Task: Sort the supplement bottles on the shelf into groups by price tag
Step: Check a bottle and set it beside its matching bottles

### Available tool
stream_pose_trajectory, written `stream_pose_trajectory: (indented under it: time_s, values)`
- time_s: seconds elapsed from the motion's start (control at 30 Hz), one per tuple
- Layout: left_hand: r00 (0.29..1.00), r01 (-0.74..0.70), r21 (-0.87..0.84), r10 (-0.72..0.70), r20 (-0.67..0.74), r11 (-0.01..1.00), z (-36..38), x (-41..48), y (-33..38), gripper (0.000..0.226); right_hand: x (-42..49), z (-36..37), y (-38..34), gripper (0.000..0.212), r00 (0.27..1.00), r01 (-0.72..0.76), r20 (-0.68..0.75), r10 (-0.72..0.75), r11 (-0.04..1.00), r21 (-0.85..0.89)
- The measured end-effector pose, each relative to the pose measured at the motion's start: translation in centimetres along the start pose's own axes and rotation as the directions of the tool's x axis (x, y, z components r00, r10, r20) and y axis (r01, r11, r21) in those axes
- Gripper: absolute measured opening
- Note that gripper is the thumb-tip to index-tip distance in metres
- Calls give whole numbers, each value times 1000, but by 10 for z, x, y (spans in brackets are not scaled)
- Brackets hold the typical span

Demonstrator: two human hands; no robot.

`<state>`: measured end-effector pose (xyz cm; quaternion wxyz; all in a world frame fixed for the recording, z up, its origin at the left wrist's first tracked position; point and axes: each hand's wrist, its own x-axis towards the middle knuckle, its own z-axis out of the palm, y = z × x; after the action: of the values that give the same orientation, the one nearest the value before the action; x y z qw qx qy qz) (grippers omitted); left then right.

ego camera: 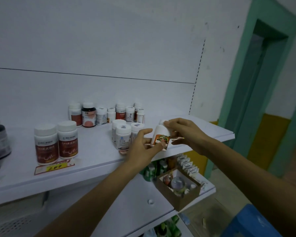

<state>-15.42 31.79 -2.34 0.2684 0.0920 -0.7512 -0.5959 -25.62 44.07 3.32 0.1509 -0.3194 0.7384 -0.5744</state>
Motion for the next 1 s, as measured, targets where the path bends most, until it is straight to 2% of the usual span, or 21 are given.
stream_pose_trajectory:
  time_s: [0.1, 0.17, 0.33, 0.4, 0.6, 0.77, 1.0]
  values:
    - [999, -16, 8, 16, 36, 1000, 11, 21, -13, 43, 20, -9, 11, 35, 999, 35, -6, -36, 996, -82]
    - [999, -13, 5, 13, 45, 1000, 18, 33, -24, 41, 32, -14, 21, 35, 998, 53, -33, -56, 994, -98]
    - [1000, -6, 66, 5, 19, 998, 32, 63, -38, 61, 72, -36, 32, 23, 980, 90, -173, -97, 995, -44]
    - [1000, -1, 80, 0, 16, 997, 38, 76, -41, 64, 92, -47, 31, 21, 975, 119, -185, -122, 992, -27]
    - [998, 47, 124, -43, -37, 991, 68, 115, -49, 70, 156, -73, 36, 19, 978, 172, -110, -178, 983, -69]
    - [983, 166, 127, -154, -101, 978, 94, 148, -62, 75, 206, -88, 49, 27, 977, 213, 6, -214, 969, -129]
    - [945, 240, 273, -160, -286, 931, 114, 168, -73, 75, 259, -91, 66, 31, 963, 218, 198, -182, 959, -182]
